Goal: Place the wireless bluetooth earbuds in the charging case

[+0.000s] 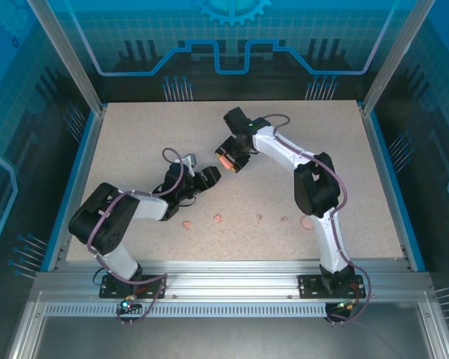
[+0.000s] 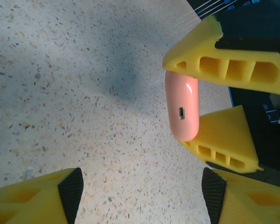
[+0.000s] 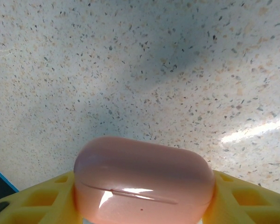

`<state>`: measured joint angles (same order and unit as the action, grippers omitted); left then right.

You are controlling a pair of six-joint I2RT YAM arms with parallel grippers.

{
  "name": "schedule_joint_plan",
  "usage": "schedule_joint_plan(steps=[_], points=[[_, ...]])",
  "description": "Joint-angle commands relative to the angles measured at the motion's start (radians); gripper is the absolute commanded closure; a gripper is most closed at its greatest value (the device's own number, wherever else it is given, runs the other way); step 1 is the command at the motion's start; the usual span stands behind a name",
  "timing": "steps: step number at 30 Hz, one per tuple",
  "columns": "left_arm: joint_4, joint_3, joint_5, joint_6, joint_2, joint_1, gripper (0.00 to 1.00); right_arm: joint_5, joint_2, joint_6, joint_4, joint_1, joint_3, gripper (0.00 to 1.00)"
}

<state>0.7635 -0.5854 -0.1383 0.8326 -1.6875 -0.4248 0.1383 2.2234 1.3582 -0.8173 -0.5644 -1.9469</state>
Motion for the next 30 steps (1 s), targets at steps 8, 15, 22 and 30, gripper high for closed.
schedule_joint_plan(steps=[8, 15, 22, 30], points=[[0.101, -0.093, 0.045, 0.021, -0.087, -0.015, 0.39, 0.03, -0.033, 0.032, 0.006, -0.029, -0.017, 0.47], [0.109, -0.145, 0.037, 0.028, -0.142, -0.015, 0.43, 0.043, -0.044, 0.025, 0.011, -0.037, -0.012, 0.46], [0.114, -0.159, 0.034, 0.025, -0.157, -0.015, 0.54, 0.042, -0.051, 0.025, 0.023, -0.037, 0.006, 0.46], [0.117, -0.169, 0.026, 0.023, -0.164, -0.016, 0.61, 0.047, -0.054, 0.025, 0.033, -0.037, 0.021, 0.46]])
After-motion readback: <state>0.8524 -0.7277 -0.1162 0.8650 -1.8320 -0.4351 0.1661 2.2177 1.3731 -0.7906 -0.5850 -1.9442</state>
